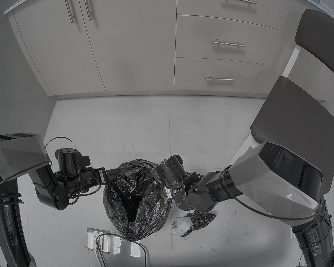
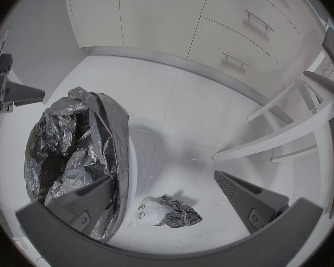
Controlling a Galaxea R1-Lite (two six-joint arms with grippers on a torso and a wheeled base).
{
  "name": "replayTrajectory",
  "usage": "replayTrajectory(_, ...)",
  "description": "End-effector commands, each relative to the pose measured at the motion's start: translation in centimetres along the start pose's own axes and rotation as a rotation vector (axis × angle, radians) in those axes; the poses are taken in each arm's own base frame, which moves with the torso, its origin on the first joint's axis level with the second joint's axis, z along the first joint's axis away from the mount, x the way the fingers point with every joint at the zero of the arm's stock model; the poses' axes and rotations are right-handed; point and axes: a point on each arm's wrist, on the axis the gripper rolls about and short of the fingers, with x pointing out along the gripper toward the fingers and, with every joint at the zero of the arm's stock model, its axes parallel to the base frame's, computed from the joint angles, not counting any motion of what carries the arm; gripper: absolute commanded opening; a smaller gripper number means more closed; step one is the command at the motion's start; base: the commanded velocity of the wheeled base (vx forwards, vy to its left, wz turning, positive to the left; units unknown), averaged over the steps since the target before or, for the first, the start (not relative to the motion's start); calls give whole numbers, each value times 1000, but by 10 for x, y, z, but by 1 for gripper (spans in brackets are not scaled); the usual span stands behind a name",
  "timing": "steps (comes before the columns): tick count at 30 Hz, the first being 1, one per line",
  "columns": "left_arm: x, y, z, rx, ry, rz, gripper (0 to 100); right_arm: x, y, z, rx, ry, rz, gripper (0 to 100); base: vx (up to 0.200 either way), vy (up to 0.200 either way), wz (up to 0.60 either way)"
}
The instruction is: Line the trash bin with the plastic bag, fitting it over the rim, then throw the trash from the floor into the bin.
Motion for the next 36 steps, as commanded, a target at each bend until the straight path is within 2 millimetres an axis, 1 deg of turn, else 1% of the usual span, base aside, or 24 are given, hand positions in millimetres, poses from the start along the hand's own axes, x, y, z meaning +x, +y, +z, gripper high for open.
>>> replayTrajectory(1, 0, 0, 1, 0, -3, -1, 100, -6, -8, 8, 12, 2, -10, 100, 0, 0, 0)
replayTrajectory(8, 1, 0, 0, 1, -2, 0, 100, -6, -11, 9, 14, 5, -17, 100, 0, 0, 0)
replayTrajectory(12, 1, 0, 1, 0, -3, -1, 100, 1, -15, 8, 17, 13, -29, 100, 0, 0, 0)
replayTrajectory(20, 1, -1, 0, 1, -1, -3, 100, 10, -13, 1, 10, 27, -36, 100, 0, 0, 0)
replayTrajectory(23, 1, -1, 0, 3, 0, -5, 100, 14, -14, 2, 17, 26, -41, 100, 0, 0, 0)
replayTrajectory(31, 7, -8, -10, 36, 1, -34, 100, 21, -13, 0, 20, 30, -46, 100, 0, 0, 0)
replayTrajectory(34, 11, -7, -18, 99, 24, -35, 100, 22, -13, 0, 21, 29, -46, 100, 0, 0, 0)
replayTrajectory(36, 15, -4, -26, 170, 45, -33, 100, 23, -12, 0, 22, 28, -44, 100, 0, 0, 0)
